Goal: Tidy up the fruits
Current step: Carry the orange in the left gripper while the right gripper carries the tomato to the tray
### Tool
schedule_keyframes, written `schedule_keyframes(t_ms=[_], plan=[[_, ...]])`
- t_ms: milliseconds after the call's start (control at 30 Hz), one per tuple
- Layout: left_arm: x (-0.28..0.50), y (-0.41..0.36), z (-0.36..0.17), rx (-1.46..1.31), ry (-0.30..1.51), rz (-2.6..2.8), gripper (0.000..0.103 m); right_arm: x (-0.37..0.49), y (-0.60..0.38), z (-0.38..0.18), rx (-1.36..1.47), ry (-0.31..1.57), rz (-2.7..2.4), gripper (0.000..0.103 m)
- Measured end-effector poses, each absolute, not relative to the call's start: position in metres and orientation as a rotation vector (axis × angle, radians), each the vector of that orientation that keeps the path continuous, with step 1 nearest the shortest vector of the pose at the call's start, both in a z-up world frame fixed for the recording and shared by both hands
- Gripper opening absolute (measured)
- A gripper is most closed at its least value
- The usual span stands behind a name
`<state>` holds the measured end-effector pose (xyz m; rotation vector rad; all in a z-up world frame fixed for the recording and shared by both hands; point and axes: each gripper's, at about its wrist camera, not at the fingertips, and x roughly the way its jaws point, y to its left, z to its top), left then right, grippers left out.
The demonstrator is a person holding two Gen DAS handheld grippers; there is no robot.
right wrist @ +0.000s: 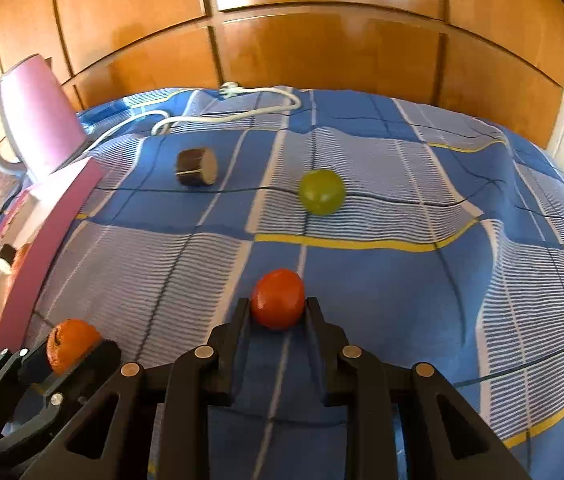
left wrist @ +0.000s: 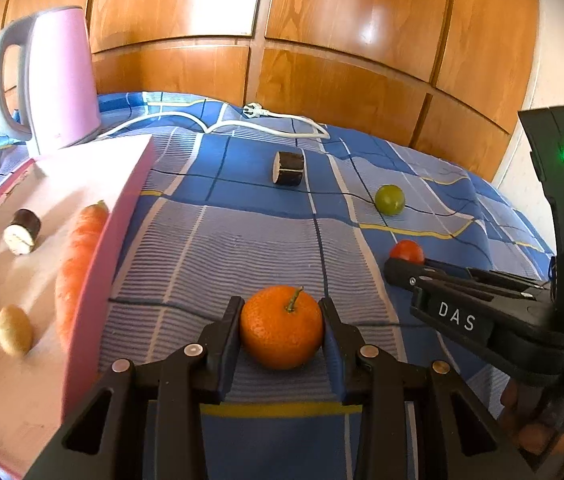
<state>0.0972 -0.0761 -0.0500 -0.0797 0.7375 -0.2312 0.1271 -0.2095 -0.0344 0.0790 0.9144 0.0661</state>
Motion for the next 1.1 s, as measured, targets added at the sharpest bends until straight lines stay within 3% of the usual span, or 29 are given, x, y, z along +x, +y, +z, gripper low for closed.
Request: schedule_keyframes(t_ms=[667, 1100], plan=[[0.045, -0.054, -0.025, -0.028, 0.632, -0.207, 0.037, 0.100, -0.212, -0.021, 0.175, 0.860, 0.102, 0.025], [0.029, -0.004, 0.007, -0.151, 0.524, -0.085, 0.037, 0.092, -0.199, -0.016, 0.116, 0.839, 0.127, 0.025]])
